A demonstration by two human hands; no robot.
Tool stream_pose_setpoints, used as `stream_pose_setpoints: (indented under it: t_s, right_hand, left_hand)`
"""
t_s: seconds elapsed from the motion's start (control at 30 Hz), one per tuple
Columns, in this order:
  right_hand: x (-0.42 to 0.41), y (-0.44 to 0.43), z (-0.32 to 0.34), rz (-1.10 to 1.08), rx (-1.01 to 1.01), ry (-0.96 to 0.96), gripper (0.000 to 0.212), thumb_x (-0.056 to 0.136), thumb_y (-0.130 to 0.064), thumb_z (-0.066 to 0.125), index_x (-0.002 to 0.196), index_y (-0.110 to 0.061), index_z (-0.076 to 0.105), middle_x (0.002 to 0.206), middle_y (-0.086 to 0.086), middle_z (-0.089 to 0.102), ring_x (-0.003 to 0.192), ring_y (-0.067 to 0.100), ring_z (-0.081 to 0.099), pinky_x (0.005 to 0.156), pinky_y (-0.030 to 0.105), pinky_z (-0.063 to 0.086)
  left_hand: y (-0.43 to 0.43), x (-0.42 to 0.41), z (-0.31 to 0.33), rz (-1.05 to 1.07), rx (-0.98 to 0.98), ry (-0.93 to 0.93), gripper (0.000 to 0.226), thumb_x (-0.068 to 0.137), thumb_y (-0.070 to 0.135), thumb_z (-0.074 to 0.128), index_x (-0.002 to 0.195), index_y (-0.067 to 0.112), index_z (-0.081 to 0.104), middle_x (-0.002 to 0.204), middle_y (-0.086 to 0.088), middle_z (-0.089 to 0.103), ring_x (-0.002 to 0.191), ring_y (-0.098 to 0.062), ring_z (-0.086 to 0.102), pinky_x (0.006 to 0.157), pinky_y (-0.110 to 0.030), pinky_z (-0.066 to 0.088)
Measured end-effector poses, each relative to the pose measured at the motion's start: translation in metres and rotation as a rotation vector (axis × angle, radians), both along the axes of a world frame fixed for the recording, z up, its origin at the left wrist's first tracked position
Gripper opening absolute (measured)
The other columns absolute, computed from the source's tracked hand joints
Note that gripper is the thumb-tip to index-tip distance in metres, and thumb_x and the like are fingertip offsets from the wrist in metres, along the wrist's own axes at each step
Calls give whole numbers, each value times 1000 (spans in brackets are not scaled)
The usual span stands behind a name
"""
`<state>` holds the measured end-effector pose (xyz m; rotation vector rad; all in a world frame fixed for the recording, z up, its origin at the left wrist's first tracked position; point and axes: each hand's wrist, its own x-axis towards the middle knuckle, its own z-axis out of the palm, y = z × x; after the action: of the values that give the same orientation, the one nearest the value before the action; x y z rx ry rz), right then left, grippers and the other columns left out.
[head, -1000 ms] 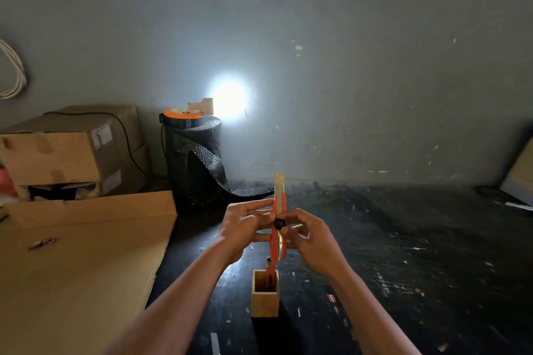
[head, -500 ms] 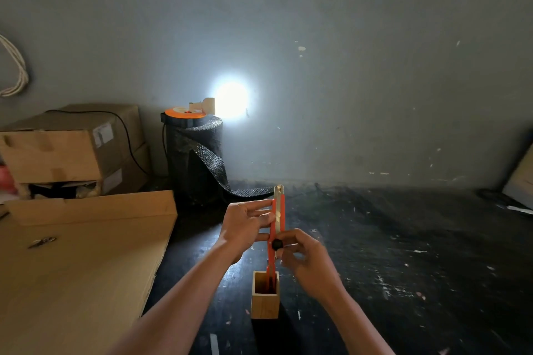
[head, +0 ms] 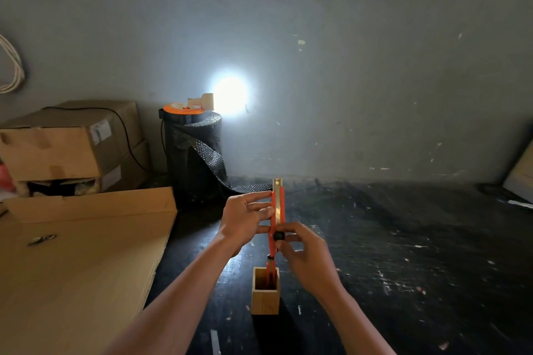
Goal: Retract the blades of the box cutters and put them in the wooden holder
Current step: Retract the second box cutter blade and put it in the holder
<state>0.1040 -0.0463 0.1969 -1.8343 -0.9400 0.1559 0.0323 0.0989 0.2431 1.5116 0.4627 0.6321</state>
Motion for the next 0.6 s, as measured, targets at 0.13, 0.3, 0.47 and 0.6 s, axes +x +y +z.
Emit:
stream_pose_setpoints:
  t_s: [0.13,0.3,0.47,0.6]
  right_hand:
    - [2,2,2,-10,11,15,23,89,-20,76,110,-22,65,110,-9,72,89,-10,63,62,3,51]
    - [8,2,2,4,-24,-21,24,93,-14,72,114,-25,68,118,-7,70,95,-4,63,63,5,52]
    - [9,3,5,-24,21,-3,17,92,-24,72,106,-27,63,104,-18,67,90,-7,62,63,12,56]
    - [13,2,3,38,-39,-68,29,94,-12,69,118,-28,68,120,-12,65,95,-6,61,66,4,53]
  left_hand:
    - [0,4,-1,-3,4,0,36,88,-9,72,121,7,74,99,-13,82,79,-26,82,61,-35,65]
    - [1,7,1,4,9,4,37,88,-9,72,122,5,73,100,-12,81,77,-22,82,58,-31,63]
    - [-1,10,1,-8,2,-10,38,89,-11,70,124,4,72,100,-15,81,80,-26,82,58,-31,64]
    - [3,13,1,19,13,-8,39,89,-9,71,126,4,72,103,-14,81,81,-23,82,62,-35,66]
